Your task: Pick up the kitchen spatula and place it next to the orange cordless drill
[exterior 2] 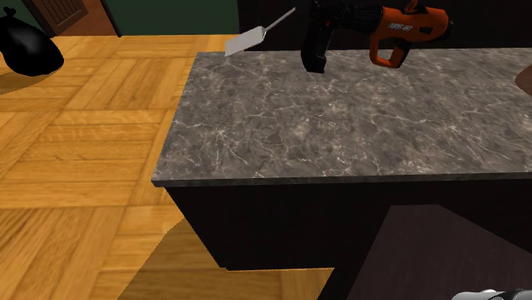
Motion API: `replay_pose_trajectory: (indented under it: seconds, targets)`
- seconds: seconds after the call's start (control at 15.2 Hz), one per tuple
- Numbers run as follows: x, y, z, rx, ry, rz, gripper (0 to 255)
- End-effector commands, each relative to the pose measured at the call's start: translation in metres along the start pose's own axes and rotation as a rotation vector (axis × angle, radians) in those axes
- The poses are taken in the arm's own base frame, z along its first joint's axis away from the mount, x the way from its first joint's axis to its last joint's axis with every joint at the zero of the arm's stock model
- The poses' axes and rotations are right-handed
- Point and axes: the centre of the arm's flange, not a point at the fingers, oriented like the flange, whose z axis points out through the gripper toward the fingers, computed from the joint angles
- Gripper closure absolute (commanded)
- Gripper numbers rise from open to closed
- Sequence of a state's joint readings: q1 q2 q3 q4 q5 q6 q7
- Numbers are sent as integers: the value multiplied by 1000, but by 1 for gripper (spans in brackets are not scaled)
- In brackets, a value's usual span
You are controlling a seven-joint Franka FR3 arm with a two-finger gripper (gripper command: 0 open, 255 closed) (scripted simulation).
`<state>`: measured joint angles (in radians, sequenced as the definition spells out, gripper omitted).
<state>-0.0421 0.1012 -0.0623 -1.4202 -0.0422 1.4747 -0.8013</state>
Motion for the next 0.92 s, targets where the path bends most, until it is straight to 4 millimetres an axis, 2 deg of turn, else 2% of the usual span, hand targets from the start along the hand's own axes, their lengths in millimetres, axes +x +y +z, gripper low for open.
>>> replay_pose_trajectory:
  seconds: [0.0,0.86]
  targets:
    - [-22,12,-2,0,1,-2,255]
    - [-165,105,8,0,1,-2,255]
